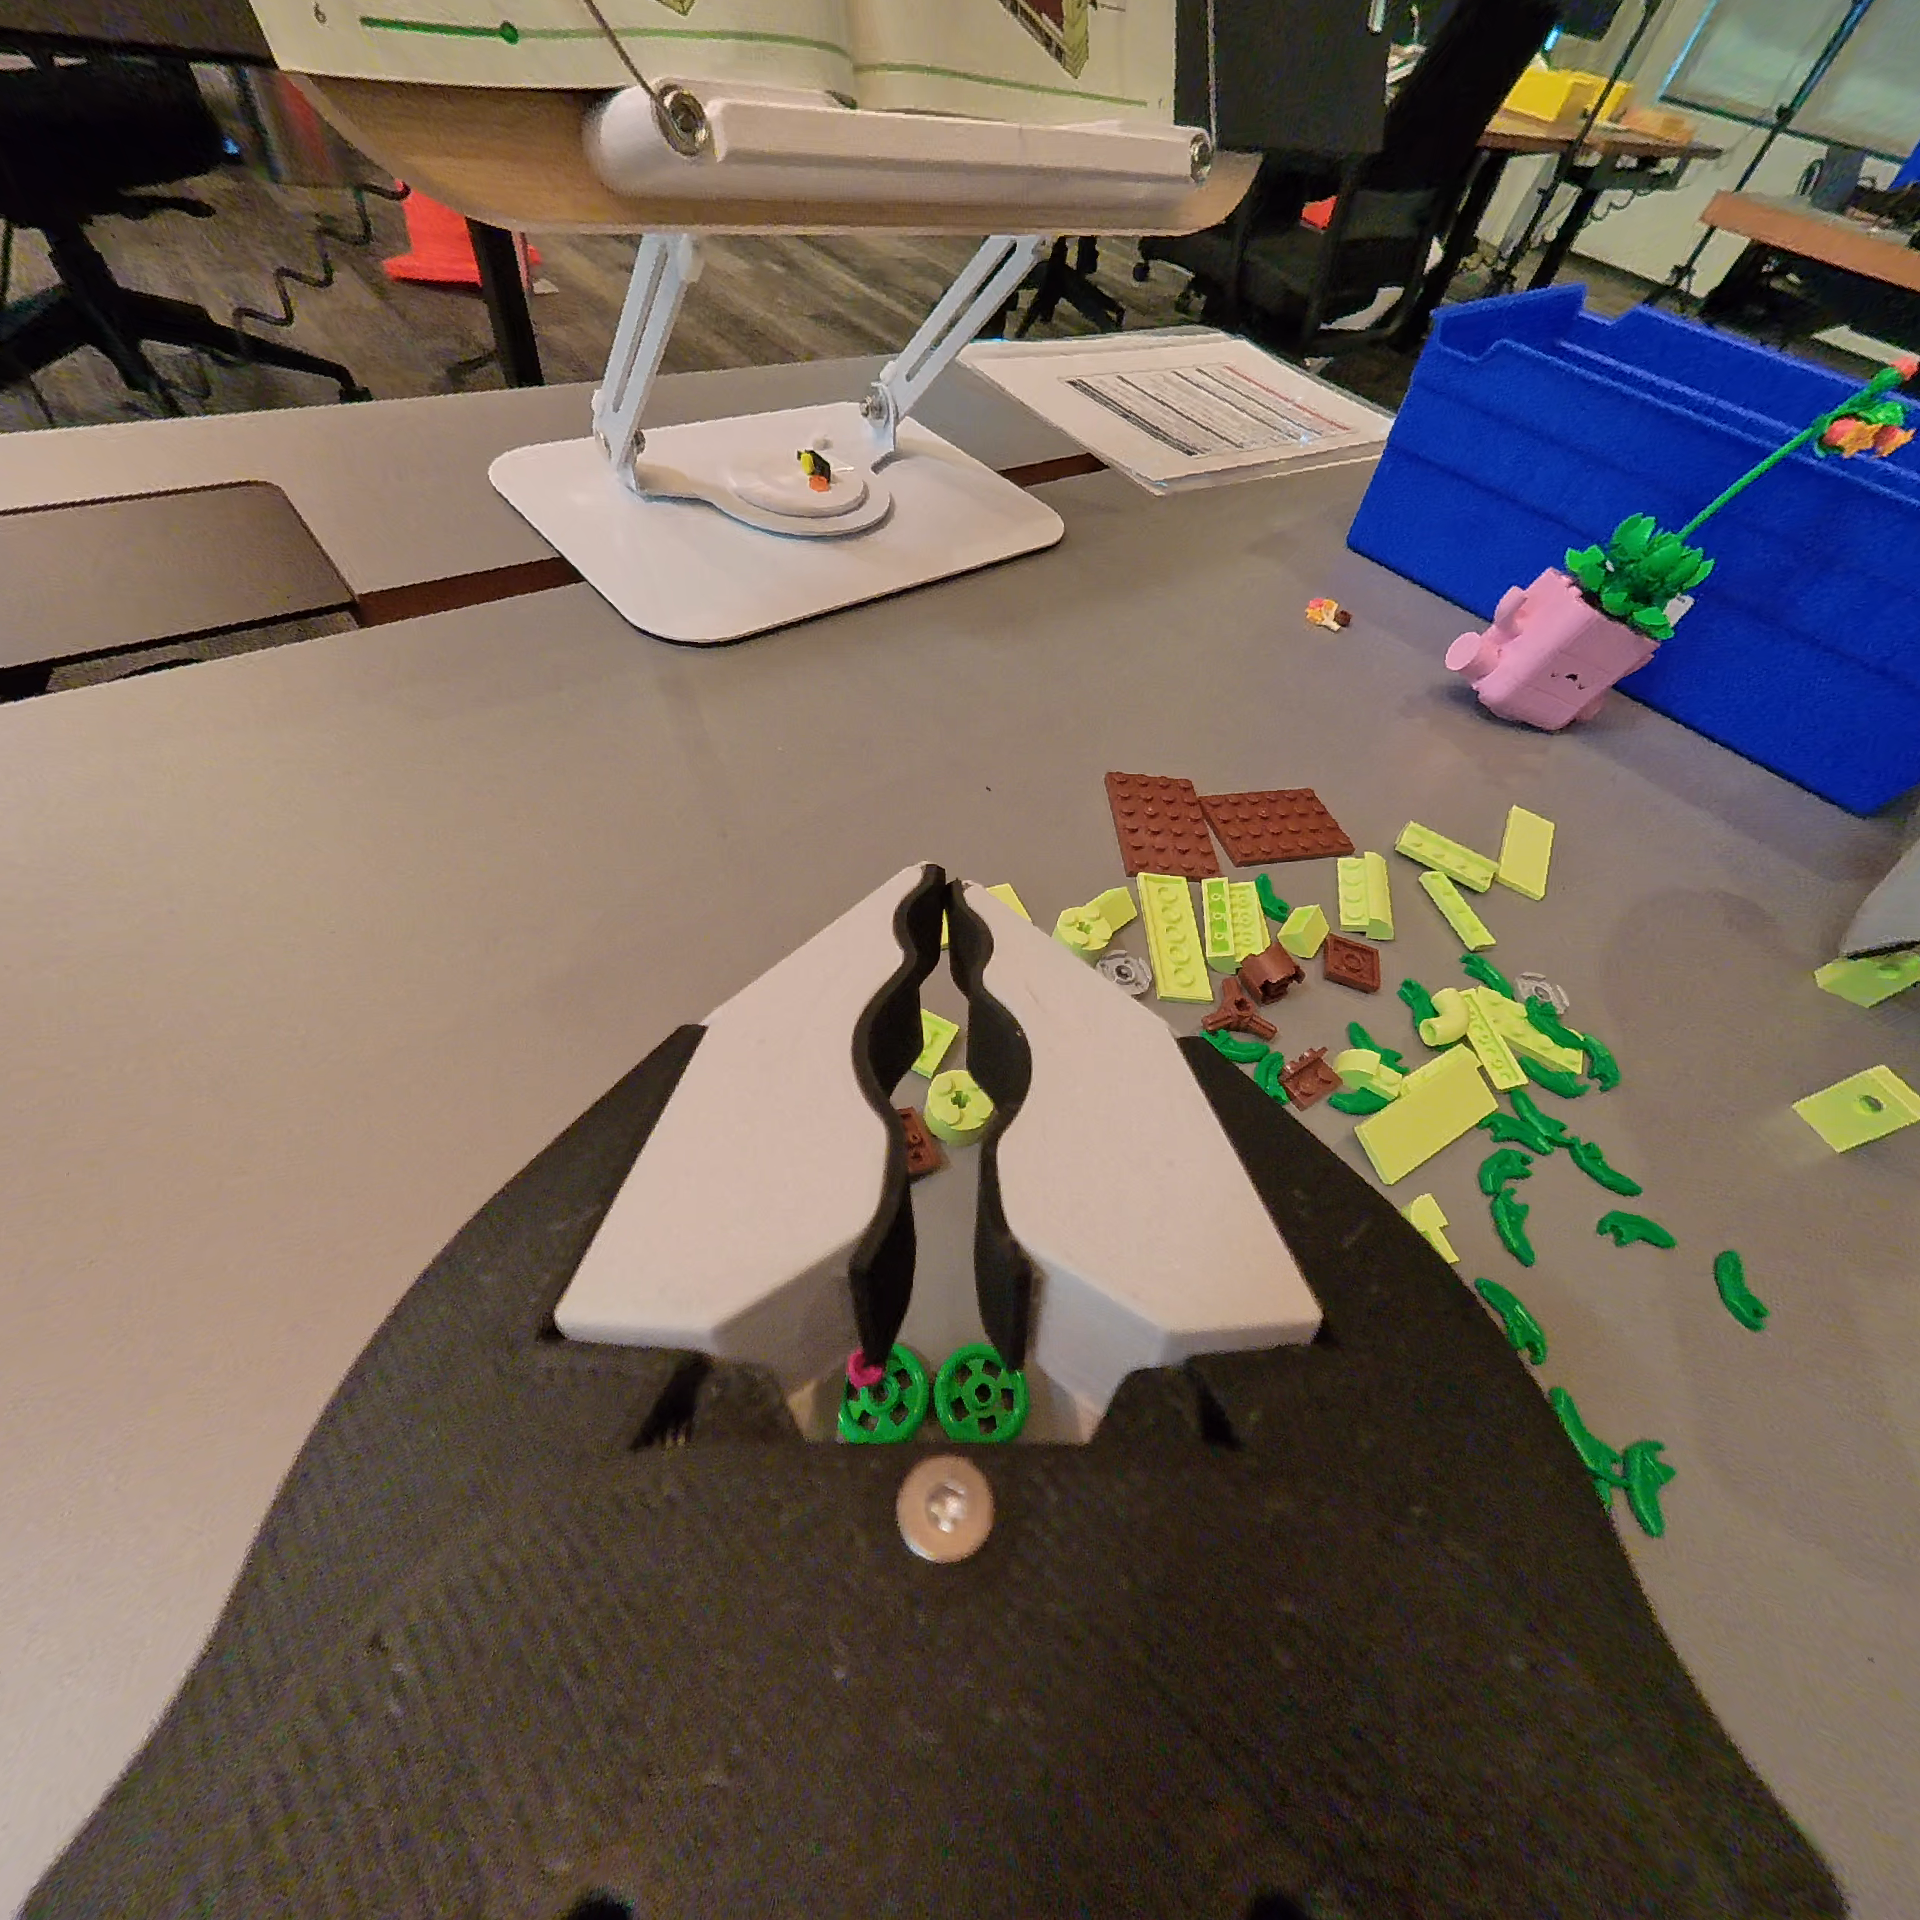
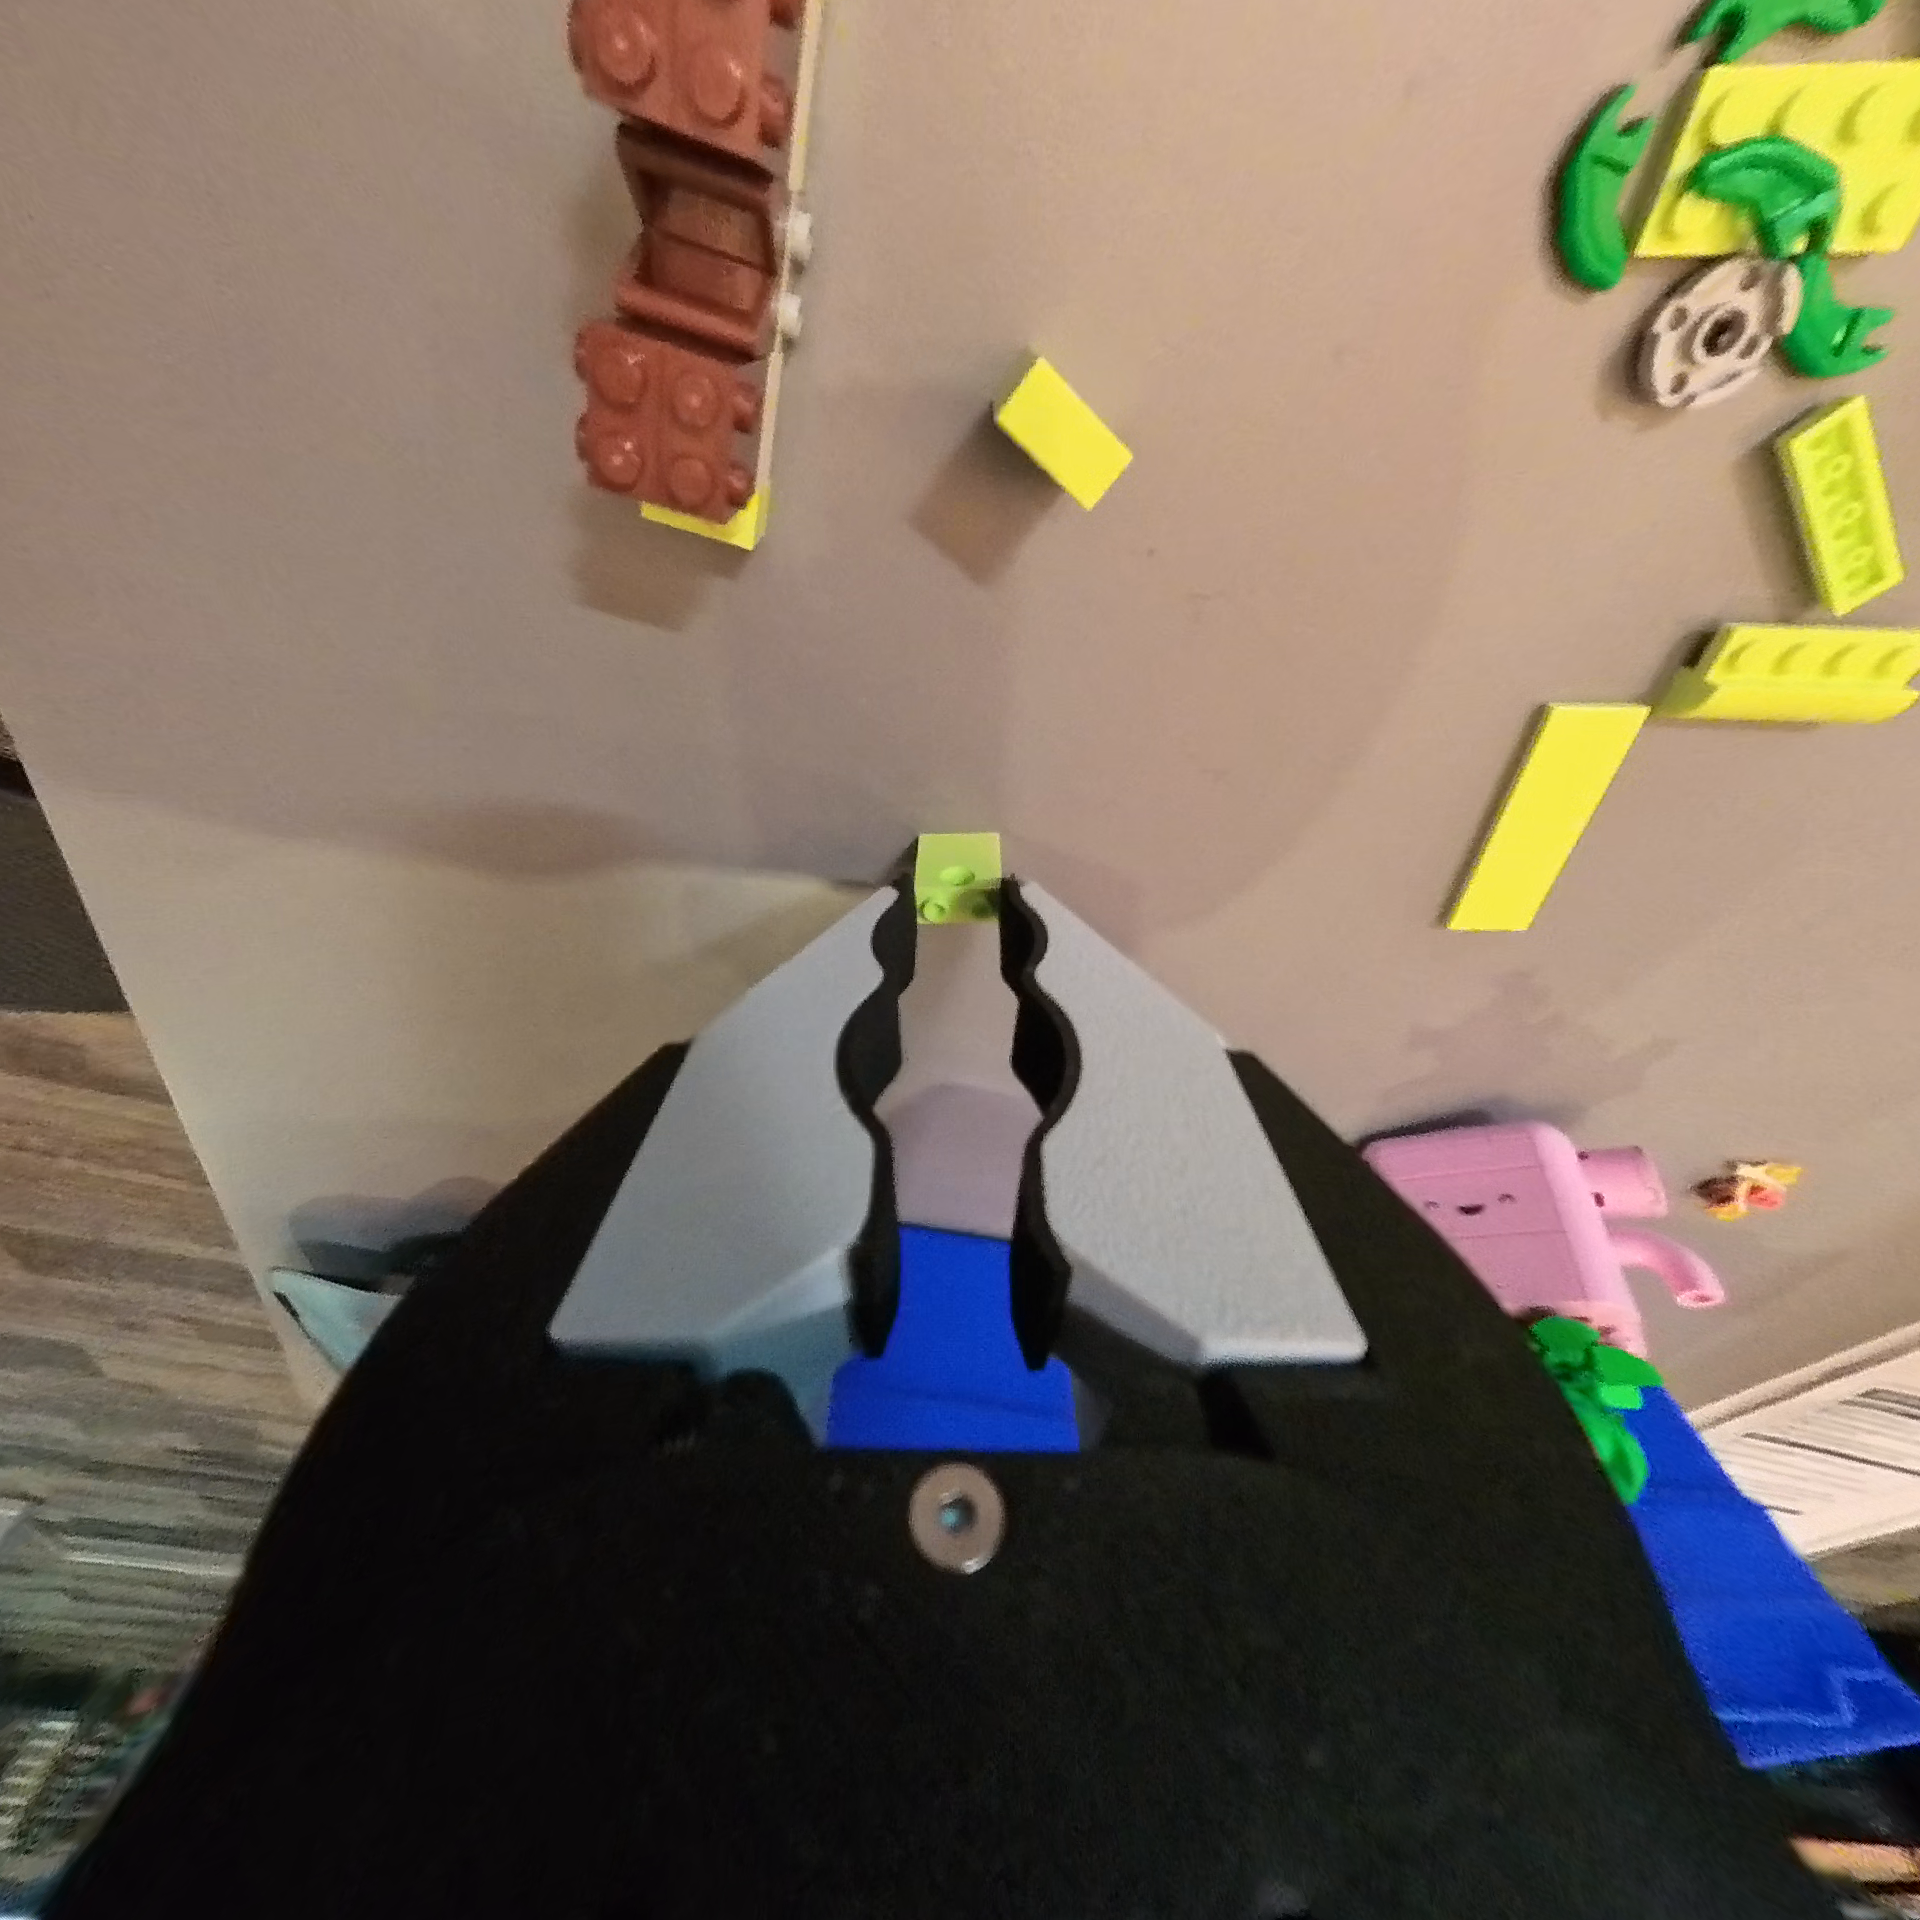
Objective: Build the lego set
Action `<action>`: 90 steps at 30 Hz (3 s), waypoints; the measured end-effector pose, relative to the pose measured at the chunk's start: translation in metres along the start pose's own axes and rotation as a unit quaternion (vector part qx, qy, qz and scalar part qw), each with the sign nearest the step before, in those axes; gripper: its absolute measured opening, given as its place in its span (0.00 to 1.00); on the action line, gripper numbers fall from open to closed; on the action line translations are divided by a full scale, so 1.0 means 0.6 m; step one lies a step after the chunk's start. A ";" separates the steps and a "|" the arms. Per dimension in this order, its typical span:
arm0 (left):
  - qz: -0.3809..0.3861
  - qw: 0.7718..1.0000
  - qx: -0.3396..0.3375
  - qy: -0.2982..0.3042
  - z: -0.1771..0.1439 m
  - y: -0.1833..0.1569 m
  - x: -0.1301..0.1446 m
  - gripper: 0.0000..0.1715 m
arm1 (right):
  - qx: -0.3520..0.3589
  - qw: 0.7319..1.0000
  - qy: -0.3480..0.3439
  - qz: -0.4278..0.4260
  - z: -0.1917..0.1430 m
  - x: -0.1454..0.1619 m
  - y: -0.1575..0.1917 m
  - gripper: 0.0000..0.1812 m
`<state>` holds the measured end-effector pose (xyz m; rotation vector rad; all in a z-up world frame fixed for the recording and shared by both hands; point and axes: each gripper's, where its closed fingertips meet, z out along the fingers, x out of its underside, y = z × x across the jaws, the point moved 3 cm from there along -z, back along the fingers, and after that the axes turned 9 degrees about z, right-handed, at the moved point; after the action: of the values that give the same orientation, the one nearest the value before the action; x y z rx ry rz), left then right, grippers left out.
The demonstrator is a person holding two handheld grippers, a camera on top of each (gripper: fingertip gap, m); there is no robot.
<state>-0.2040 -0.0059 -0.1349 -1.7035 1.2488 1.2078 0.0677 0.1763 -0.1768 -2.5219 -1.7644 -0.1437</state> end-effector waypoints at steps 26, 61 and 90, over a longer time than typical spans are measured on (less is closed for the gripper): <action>-0.014 1.000 0.010 -0.015 -0.014 0.000 -0.014 0.00 | -0.032 0.974 -0.086 0.206 -0.029 -0.039 -0.026 0.19; 0.005 0.995 0.004 0.096 -0.136 0.114 0.006 0.00 | -0.024 0.931 -0.315 0.180 -0.050 -0.501 -0.171 0.05; 0.009 0.998 0.006 0.061 -0.130 0.101 -0.018 0.00 | -0.069 0.943 -0.285 0.160 -0.042 -0.496 -0.151 0.08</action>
<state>-0.2413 -0.0909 -0.0997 -1.7838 1.3432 1.1172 -0.1195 -0.0731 -0.1849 -3.1358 -1.4790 0.5506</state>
